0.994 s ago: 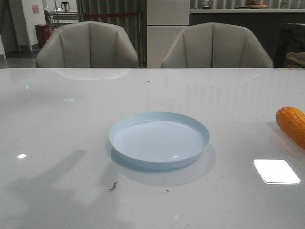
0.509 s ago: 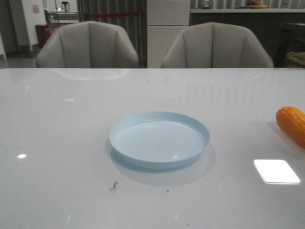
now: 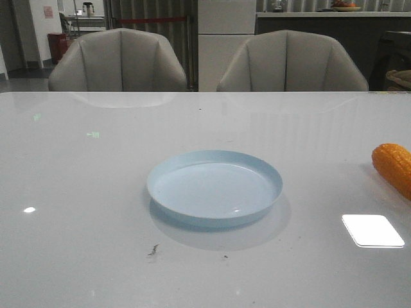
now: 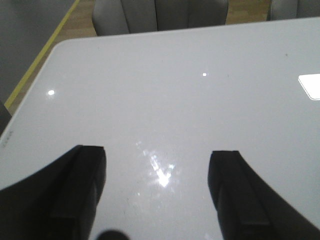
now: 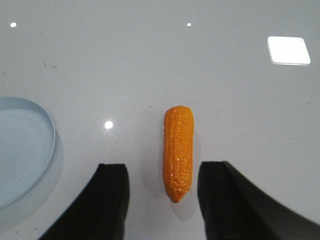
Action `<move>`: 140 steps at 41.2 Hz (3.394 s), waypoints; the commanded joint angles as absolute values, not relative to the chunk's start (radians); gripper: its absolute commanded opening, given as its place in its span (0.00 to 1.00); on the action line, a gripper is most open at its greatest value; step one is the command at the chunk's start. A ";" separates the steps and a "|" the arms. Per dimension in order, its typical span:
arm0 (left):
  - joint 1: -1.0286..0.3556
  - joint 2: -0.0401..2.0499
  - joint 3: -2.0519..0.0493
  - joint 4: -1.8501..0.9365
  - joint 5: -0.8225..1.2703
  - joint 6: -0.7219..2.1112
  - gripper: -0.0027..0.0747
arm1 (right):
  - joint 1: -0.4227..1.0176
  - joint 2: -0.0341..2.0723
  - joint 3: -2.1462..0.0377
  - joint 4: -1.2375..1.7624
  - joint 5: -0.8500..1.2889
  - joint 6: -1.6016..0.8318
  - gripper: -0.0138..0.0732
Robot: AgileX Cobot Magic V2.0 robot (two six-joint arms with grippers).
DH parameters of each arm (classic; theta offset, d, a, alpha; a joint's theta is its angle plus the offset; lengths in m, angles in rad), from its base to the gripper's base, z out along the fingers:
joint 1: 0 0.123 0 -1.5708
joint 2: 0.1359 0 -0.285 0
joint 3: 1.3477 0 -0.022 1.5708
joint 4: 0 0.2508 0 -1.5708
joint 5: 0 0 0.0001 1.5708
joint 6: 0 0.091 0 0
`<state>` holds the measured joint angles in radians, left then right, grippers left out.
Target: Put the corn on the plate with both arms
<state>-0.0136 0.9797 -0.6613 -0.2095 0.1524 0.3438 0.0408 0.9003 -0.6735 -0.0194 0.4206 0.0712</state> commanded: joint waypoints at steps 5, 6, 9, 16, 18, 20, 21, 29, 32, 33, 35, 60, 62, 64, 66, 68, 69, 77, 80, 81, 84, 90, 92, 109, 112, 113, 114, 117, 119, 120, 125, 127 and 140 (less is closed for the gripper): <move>-0.018 0.904 -0.636 -0.226 0.061 0.343 0.67 | 0.038 0.938 -0.765 -0.027 0.480 0.087 0.66; -0.018 0.904 -0.636 -0.226 0.061 0.343 0.67 | 0.038 0.952 -0.791 -0.028 0.492 0.097 0.66; -0.018 0.902 -0.636 -0.231 0.061 0.343 0.67 | 0.038 1.013 -0.878 -0.035 0.533 0.115 0.66; -0.018 0.902 -0.636 -0.235 0.081 0.343 0.67 | 0.038 1.193 -1.078 -0.088 0.618 0.114 0.73; -0.018 0.902 -0.634 -0.242 0.084 0.343 0.67 | 0.038 1.252 -1.119 -0.097 0.646 0.114 0.77; -0.018 0.902 -0.634 -0.247 0.084 0.343 0.67 | 0.038 1.319 -1.168 -0.106 0.667 0.114 0.79; -0.018 0.902 -0.634 -0.247 0.084 0.343 0.67 | 0.038 1.359 -1.186 -0.110 0.673 0.114 0.79; -0.018 0.902 -0.634 -0.247 0.084 0.343 0.67 | 0.038 1.553 -1.262 -0.113 0.658 0.114 0.79; -0.018 0.902 -0.634 -0.247 0.088 0.343 0.67 | 0.038 1.613 -1.282 -0.113 0.657 0.114 0.79; -0.018 0.902 -0.634 -0.247 0.090 0.343 0.67 | 0.038 1.634 -1.288 -0.113 0.656 0.114 0.79; -0.018 0.902 -0.634 -0.247 0.091 0.343 0.67 | 0.038 1.665 -1.291 -0.113 0.646 0.115 0.79; -0.018 0.902 -0.634 -0.247 0.152 0.343 0.67 | -0.005 1.858 -1.291 -0.113 0.544 0.122 0.79; -0.018 0.902 -0.634 -0.247 0.152 0.343 0.67 | -0.007 1.866 -1.291 -0.113 0.538 0.122 0.79; -0.018 0.902 -0.634 -0.247 0.152 0.343 0.67 | -0.007 1.874 -1.291 -0.113 0.534 0.122 0.79; -0.018 0.902 -0.634 -0.247 0.152 0.343 0.67 | -0.007 1.885 -1.291 -0.113 0.531 0.122 0.79; -0.018 0.902 -0.634 -0.247 0.152 0.343 0.67 | -0.007 1.892 -1.291 -0.113 0.531 0.122 0.79; -0.018 0.902 -0.634 -0.247 0.152 0.343 0.67 | -0.007 1.895 -1.291 -0.113 0.531 0.122 0.79; -0.018 0.902 -0.634 -0.247 0.152 0.343 0.67 | -0.007 1.904 -1.291 -0.113 0.515 0.122 0.60; -0.018 0.902 -0.634 -0.247 0.152 0.343 0.67 | -0.007 1.904 -1.291 -0.113 0.511 0.122 0.53; -0.018 0.902 -0.634 -0.247 0.152 0.343 0.67 | -0.007 1.904 -1.292 -0.115 0.508 0.122 0.52; -0.018 0.902 -0.634 -0.247 0.152 0.343 0.67 | -0.006 1.903 -1.309 -0.115 0.514 0.121 0.52; -0.018 0.902 -0.634 -0.247 0.149 0.343 0.67 | 0.010 1.903 -1.411 -0.115 0.562 0.121 0.52; -0.018 0.902 -0.634 -0.247 0.143 0.343 0.67 | 0.024 1.903 -1.457 -0.115 0.588 0.121 0.52; -0.018 0.902 -0.634 -0.249 0.134 0.343 0.67 | 0.233 1.903 -1.742 -0.115 0.711 0.082 0.52; -0.018 0.902 -0.634 -0.249 0.134 0.343 0.67 | 0.290 1.903 -1.745 -0.115 0.706 0.082 0.52; -0.018 0.902 -0.634 -0.249 0.134 0.343 0.67 | 0.305 1.904 -1.745 -0.115 0.703 0.082 0.52; -0.018 0.902 -0.634 -0.249 0.134 0.343 0.67 | 0.320 1.907 -1.745 -0.115 0.702 0.082 0.52; -0.018 0.902 -0.634 -0.249 0.134 0.343 0.67 | 0.371 1.913 -1.745 -0.115 0.700 0.082 0.52; -0.018 0.902 -0.634 -0.249 0.134 0.343 0.67 | 0.396 1.919 -1.745 -0.115 0.698 0.081 0.52; -0.018 0.902 -0.634 -0.249 0.134 0.343 0.67 | 0.411 1.923 -1.745 -0.115 0.696 0.080 0.52; -0.018 0.902 -0.634 -0.249 0.136 0.343 0.67 | 0.464 1.953 -1.745 -0.114 0.699 0.080 0.53; -0.018 0.902 -0.634 -0.249 0.136 0.343 0.67 | 0.480 1.971 -1.745 -0.114 0.702 0.080 0.53; -0.018 0.902 -0.634 -0.249 0.136 0.343 0.67 | 0.541 2.086 -1.745 -0.114 0.729 0.080 0.59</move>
